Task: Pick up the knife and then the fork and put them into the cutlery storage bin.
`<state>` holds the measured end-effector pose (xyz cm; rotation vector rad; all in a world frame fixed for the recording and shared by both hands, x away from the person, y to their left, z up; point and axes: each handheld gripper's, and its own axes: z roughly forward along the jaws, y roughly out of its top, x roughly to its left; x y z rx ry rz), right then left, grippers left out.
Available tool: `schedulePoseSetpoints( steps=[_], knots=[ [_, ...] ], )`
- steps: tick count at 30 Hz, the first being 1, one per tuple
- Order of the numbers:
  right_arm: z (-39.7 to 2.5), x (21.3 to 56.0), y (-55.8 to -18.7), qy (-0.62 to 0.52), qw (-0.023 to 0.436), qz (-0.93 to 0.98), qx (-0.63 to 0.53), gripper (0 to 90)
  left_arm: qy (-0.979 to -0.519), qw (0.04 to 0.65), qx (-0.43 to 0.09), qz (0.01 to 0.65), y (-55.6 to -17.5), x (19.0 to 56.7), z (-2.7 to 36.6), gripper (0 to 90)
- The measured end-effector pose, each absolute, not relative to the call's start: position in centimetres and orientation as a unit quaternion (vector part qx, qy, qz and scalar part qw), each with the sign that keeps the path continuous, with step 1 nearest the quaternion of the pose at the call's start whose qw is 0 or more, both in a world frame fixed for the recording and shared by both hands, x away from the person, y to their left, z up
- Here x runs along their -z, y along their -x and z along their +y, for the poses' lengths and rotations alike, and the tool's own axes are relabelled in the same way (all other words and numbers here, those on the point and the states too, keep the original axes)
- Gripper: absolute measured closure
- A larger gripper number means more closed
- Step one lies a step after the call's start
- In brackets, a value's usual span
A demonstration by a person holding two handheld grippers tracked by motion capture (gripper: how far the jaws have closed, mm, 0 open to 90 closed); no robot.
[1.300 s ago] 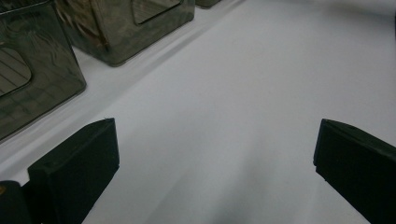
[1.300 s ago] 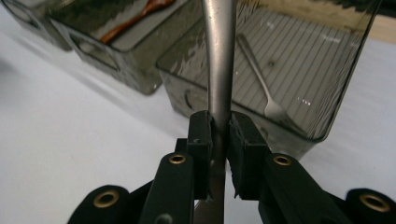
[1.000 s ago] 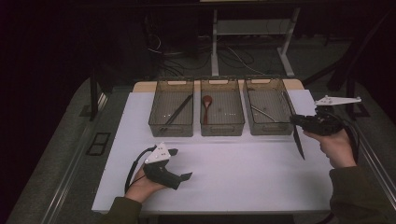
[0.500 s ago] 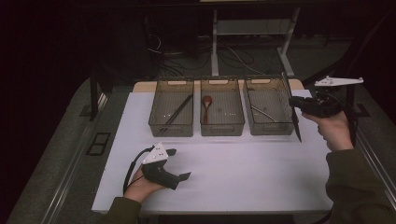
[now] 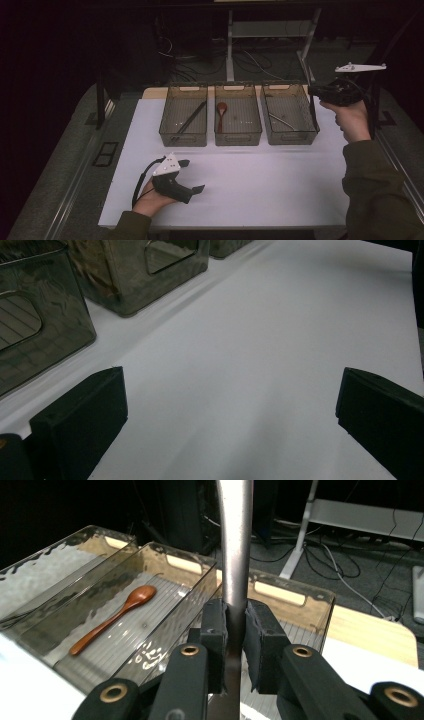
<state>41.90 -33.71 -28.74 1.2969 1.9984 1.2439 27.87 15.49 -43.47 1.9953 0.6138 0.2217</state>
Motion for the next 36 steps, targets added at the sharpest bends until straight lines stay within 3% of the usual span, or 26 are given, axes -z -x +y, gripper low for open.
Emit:
schedulePoseSetpoints(
  steps=[14, 36],
  knots=[
    [-33.4, 30.3, -45.0, -0.475, 0.242, 0.719, -0.445, 78.0, -0.825, 0.499, -0.093, 0.248, -27.9, 43.4, 15.6, 0.0],
    [-33.8, 34.7, -45.1, -0.488, 0.221, 0.738, -0.410, 78.0, -0.825, 0.499, -0.091, 0.249, -27.8, 43.4, 15.5, 0.0]
  ],
)
